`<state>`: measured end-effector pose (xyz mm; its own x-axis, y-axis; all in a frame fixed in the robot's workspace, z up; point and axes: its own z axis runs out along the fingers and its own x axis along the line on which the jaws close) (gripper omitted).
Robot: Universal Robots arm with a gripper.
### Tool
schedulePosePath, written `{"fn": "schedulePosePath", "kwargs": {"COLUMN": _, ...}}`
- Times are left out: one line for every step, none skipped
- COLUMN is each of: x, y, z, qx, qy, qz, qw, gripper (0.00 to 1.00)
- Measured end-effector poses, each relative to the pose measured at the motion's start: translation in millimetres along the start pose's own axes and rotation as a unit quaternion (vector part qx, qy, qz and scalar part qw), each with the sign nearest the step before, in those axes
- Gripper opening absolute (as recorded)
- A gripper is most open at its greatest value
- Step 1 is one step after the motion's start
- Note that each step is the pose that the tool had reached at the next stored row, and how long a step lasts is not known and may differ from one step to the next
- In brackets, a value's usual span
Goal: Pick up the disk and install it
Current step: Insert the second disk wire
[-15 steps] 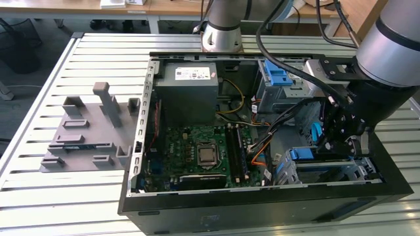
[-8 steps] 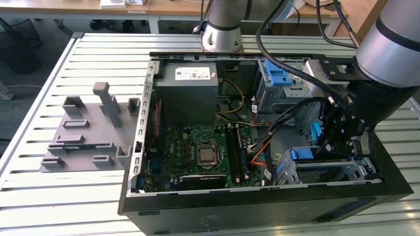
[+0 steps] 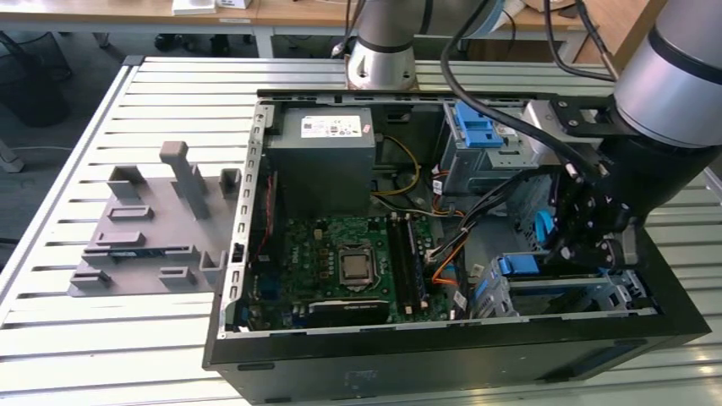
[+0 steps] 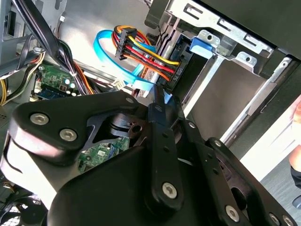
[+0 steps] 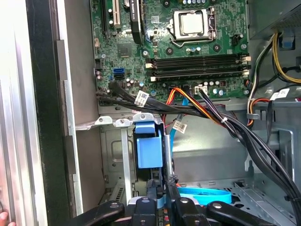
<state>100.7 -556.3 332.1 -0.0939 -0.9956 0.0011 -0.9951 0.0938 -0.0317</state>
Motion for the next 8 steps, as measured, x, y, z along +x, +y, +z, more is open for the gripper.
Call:
{"fn": "schedulePosePath", "kwargs": {"x": 0.0, "y": 0.0, "z": -0.6, "qx": 0.0, "qy": 0.0001, "qz": 0.0, "qw": 1.0, "gripper": 0.24}}
{"fn": "schedulePosePath", "kwargs": {"x": 0.0, "y": 0.0, "z": -1.3, "qx": 0.0, "qy": 0.0001, "qz": 0.0, "qw": 1.0, "gripper": 0.24}}
{"fn": "schedulePosePath", "kwargs": {"x": 0.0, "y": 0.0, "z": -2.0, "qx": 0.0, "qy": 0.0, "qz": 0.0, "qw": 1.0, "gripper": 0.24}}
{"fn": "schedulePosePath", "kwargs": {"x": 0.0, "y": -0.1, "z": -2.9, "qx": 0.0, "qy": 0.0001, "qz": 0.0, "qw": 1.0, "gripper": 0.24}}
{"fn": "schedulePosePath", "kwargs": {"x": 0.0, "y": -0.1, "z": -3.6, "qx": 0.0, "qy": 0.0001, "qz": 0.0, "qw": 1.0, "gripper": 0.24}}
{"fn": "schedulePosePath", "kwargs": {"x": 0.0, "y": -0.1, "z": -4.6, "qx": 0.0, "qy": 0.0, "qz": 0.0, "qw": 1.0, "gripper": 0.24}}
{"fn": "schedulePosePath", "kwargs": {"x": 0.0, "y": -0.2, "z": -5.6, "qx": 0.0, "qy": 0.0001, "qz": 0.0, "qw": 1.0, "gripper": 0.24}}
{"fn": "schedulePosePath", "kwargs": {"x": 0.0, "y": -0.2, "z": -6.4, "qx": 0.0, "qy": 0.0001, "qz": 0.0, "qw": 1.0, "gripper": 0.24}}
